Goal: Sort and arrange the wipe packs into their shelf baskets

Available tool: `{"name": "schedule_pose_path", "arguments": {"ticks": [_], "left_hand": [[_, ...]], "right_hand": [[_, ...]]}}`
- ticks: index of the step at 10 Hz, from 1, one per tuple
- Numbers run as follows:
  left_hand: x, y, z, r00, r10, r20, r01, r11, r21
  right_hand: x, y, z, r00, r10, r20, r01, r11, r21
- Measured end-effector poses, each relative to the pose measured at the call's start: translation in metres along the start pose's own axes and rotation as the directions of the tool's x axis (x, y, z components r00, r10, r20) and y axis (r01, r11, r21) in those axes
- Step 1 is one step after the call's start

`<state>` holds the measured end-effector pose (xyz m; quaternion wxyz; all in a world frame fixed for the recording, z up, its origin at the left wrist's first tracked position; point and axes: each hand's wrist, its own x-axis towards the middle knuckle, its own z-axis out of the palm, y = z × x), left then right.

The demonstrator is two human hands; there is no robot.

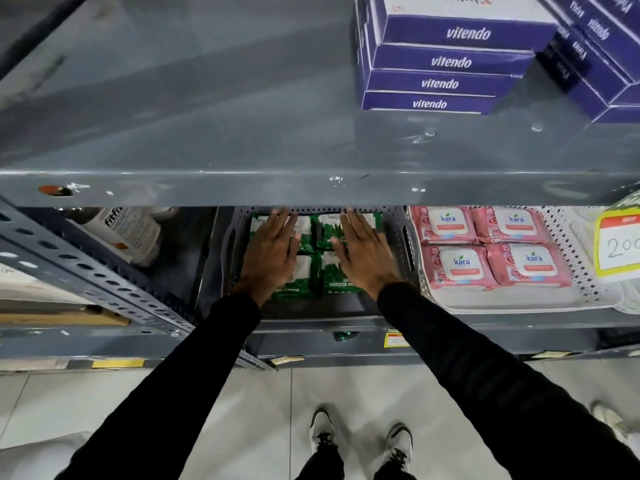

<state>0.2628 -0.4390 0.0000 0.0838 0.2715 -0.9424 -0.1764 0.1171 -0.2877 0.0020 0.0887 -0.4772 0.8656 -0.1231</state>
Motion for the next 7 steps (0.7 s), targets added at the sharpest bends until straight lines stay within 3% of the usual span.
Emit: {"name": "schedule_pose_path", "arguments": {"ticks": [1,4,7], "left_hand": [[0.000,-0.008,0.023,0.998,0.028,0.051,-0.032,0.996,0.081],[-0.001,-0.006,0.032,1.000,0.005,0.016,-0.008,0.991,0.132],[0.001,0.000,0.024,0.999,0.028,0.027,-0.031,0.995,0.092]], "right_hand": [[0.005,0.003,0.022,0.999,0.029,-0.025,-0.029,1.000,-0.004],[0.006,0.003,0.037,0.993,0.052,-0.111,-0.060,0.996,-0.067],[0.009,0.002,0.017,0.999,0.019,0.028,-0.019,1.000,0.000]]}}
